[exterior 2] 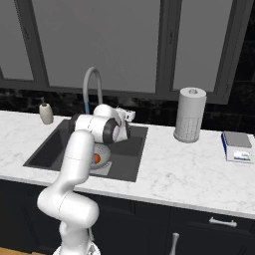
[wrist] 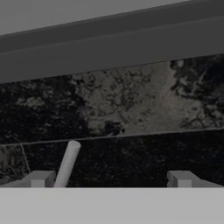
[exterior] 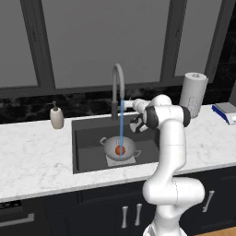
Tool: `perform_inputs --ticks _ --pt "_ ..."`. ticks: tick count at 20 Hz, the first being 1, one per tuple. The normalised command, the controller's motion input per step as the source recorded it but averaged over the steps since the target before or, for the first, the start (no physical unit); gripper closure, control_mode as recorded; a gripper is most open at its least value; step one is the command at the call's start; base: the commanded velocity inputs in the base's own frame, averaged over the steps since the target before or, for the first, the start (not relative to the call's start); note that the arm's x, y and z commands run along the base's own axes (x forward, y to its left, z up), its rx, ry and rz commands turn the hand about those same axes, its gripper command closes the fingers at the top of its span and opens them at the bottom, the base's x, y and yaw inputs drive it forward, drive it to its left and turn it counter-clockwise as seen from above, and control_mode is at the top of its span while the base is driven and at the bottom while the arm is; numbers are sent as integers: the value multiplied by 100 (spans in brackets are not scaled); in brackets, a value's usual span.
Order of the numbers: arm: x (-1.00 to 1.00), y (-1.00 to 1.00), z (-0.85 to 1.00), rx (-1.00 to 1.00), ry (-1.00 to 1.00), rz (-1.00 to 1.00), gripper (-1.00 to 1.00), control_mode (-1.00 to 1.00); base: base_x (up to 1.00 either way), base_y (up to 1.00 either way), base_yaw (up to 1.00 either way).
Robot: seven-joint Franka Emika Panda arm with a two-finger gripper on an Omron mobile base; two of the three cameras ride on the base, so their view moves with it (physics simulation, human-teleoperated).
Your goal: Put the colander in the sink, put the orange in the colander, and turn on the sink faucet and pour water over the colander.
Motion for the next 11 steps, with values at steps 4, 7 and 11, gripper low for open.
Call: perform_inputs --ticks 4,7,11 --pt "0 -86 -2 4 0 0 -100 -100 0 0 0" --pt "0 -75 0 3 0 0 -100 -100 0 0 0" --pt "0 -59 0 2 0 0 -100 -100 0 0 0"
